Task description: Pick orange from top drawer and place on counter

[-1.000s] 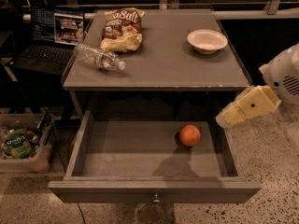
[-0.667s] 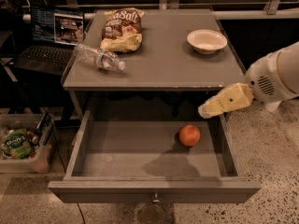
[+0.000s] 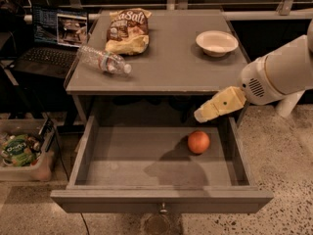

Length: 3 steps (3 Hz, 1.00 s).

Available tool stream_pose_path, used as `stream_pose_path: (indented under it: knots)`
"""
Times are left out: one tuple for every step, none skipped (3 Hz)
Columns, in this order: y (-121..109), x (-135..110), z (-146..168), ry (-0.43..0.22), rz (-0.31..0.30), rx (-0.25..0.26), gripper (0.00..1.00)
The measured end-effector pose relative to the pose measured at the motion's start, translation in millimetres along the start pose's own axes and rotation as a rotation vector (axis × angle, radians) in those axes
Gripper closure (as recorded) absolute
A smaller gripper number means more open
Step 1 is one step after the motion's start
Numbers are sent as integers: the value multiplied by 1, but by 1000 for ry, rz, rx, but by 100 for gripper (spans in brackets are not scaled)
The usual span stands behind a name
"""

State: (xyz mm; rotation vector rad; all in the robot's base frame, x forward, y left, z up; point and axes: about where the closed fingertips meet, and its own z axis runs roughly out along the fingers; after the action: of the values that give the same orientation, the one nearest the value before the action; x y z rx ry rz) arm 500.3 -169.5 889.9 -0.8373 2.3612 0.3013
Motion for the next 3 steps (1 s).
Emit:
stream_pose_path:
  knots:
    - [2,10,4,30,13,29,0]
    - [2,33,26,89,40,35,0]
    - [3,63,60,161,70,11,0]
